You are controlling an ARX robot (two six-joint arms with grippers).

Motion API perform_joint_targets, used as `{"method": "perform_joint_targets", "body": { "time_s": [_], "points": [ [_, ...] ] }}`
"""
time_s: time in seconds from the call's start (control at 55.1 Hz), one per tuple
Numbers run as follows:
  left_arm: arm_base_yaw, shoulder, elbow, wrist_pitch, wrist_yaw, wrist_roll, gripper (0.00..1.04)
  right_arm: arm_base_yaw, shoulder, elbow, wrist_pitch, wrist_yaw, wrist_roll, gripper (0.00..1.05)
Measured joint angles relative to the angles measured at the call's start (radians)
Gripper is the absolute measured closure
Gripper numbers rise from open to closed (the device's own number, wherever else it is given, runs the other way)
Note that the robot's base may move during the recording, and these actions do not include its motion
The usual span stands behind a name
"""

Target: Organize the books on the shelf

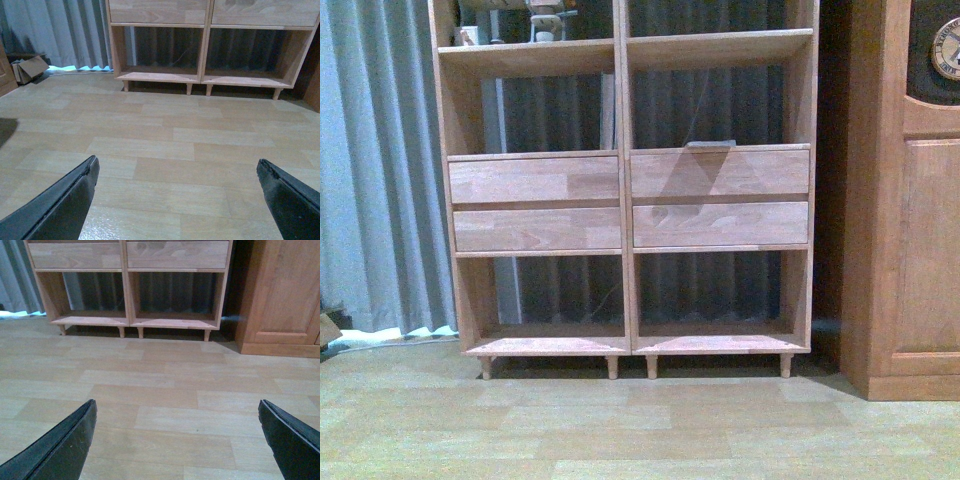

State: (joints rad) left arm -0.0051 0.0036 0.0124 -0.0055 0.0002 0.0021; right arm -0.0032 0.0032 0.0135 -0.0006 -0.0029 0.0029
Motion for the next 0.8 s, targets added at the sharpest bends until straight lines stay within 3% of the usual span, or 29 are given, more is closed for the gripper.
{"method": "perform_joint_targets", "body": {
  "time_s": [0.798],
  "points": [
    [0.0,0.0,0.0,0.0,0.0,0.0,0.07,0.0,0.0,0.0,0.0,0.0,0.0,0.07]
  ]
}}
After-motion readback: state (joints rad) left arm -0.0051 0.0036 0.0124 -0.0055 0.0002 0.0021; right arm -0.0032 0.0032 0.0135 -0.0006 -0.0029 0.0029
